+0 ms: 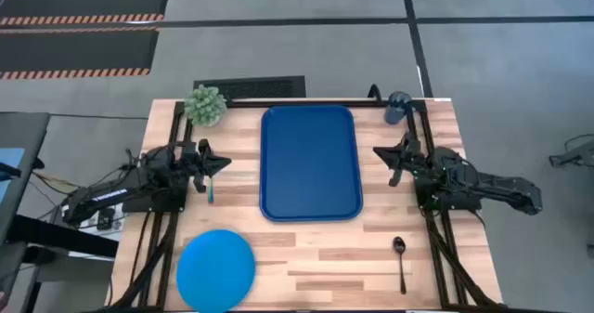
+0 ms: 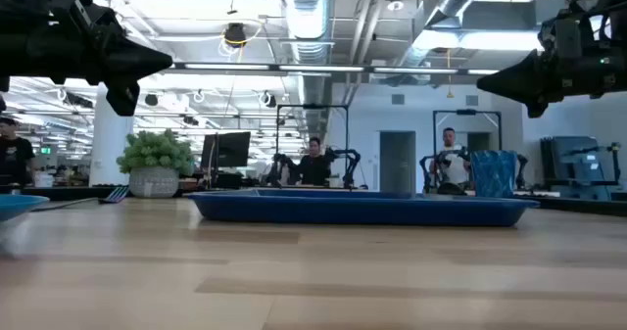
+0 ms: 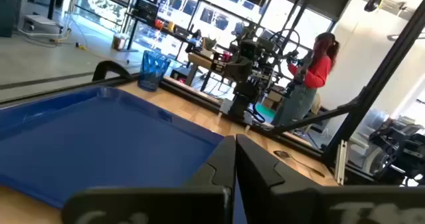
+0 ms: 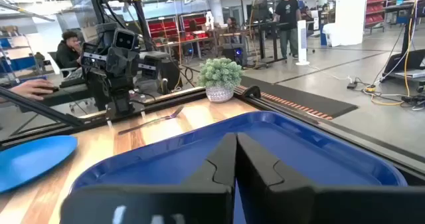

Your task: Pick and place plate/cup/fork/spoon on tray

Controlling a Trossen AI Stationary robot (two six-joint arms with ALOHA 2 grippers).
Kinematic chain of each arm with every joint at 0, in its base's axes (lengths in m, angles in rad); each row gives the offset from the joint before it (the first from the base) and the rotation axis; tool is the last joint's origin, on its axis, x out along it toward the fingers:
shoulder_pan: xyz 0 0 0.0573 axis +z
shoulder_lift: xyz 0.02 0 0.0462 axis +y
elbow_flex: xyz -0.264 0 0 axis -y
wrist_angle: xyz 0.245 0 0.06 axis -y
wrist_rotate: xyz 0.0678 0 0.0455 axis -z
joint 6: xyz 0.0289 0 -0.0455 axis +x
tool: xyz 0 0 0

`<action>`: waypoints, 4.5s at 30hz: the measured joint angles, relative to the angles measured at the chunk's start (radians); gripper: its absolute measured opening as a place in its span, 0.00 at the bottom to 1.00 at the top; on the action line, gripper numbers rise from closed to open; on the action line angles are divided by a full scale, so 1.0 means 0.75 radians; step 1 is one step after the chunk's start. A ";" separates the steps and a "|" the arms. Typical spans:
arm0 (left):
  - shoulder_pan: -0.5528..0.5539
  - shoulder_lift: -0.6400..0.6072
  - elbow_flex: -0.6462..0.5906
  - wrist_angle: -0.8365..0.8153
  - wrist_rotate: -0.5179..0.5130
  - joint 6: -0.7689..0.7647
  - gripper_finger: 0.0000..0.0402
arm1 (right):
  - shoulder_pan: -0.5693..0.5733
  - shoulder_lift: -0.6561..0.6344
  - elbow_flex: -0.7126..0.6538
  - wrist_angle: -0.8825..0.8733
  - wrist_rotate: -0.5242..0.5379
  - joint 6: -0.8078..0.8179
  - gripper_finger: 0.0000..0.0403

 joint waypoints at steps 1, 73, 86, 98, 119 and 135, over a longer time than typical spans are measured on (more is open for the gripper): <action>0.000 0.000 0.000 0.000 0.000 0.000 0.00 | 0.000 0.000 0.000 0.000 0.000 0.000 0.08; 0.000 0.000 0.000 0.000 0.000 0.000 0.00 | -0.002 0.000 -0.002 0.229 0.004 0.102 0.08; 0.000 0.000 0.000 0.000 0.004 -0.061 0.00 | 0.069 0.137 0.099 0.254 0.107 0.065 0.02; 0.000 0.000 0.000 0.000 0.004 -0.208 0.00 | 0.320 0.707 0.382 0.112 0.267 0.066 0.01; 0.000 0.000 0.000 0.000 -0.005 -0.151 0.00 | -0.128 1.253 0.543 -0.385 0.071 0.842 0.43; 0.000 0.000 0.000 -0.001 -0.004 -0.118 0.00 | -0.383 1.635 0.543 -0.113 -0.179 0.920 0.51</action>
